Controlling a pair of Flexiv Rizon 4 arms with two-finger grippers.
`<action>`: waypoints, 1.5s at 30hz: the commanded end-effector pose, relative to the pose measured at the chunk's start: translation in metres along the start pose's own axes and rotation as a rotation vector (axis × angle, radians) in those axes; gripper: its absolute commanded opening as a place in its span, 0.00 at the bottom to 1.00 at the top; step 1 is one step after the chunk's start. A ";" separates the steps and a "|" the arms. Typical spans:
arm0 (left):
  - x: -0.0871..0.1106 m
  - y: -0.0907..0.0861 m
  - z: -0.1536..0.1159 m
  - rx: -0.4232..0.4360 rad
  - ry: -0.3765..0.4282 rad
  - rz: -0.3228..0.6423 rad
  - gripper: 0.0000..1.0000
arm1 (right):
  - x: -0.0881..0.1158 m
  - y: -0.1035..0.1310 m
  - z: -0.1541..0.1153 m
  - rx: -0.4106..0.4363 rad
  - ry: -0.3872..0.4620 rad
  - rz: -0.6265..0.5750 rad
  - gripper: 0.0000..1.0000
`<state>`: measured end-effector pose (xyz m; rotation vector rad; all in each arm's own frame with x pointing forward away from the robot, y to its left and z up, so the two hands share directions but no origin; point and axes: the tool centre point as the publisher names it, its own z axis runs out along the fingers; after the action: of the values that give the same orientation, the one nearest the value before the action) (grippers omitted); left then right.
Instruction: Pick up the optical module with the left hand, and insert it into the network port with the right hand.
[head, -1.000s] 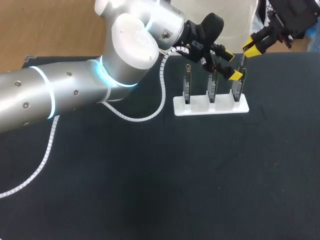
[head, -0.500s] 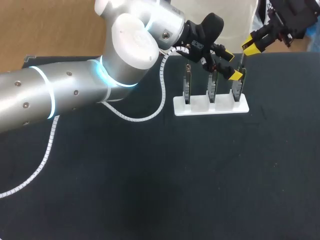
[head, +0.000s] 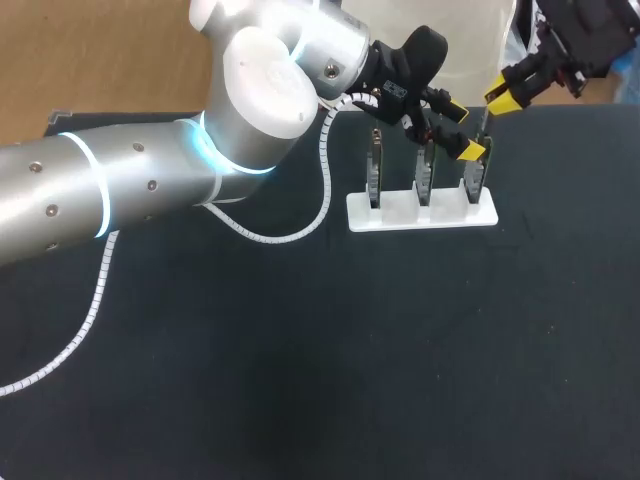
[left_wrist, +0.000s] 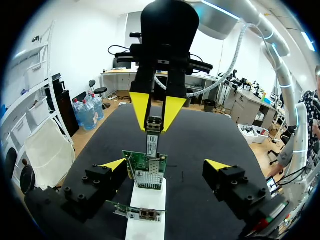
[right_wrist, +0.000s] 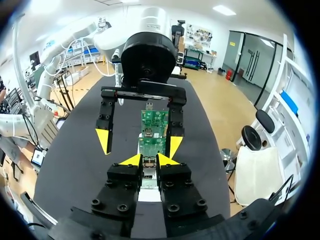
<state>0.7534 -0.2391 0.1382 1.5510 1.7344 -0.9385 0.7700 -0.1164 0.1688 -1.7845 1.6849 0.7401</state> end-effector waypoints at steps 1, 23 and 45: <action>-0.001 0.001 0.000 0.002 0.005 -0.001 1.00 | 0.004 0.003 0.003 0.004 0.002 0.005 0.00; -0.001 0.001 0.000 0.002 0.005 -0.001 1.00 | -0.001 0.008 -0.001 0.019 -0.006 -0.004 0.00; -0.001 0.001 0.000 0.002 0.005 -0.001 1.00 | -0.008 0.006 -0.004 0.039 -0.007 -0.015 0.00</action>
<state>0.7534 -0.2391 0.1382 1.5511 1.7344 -0.9385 0.7683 -0.1146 0.1760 -1.7679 1.6670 0.7127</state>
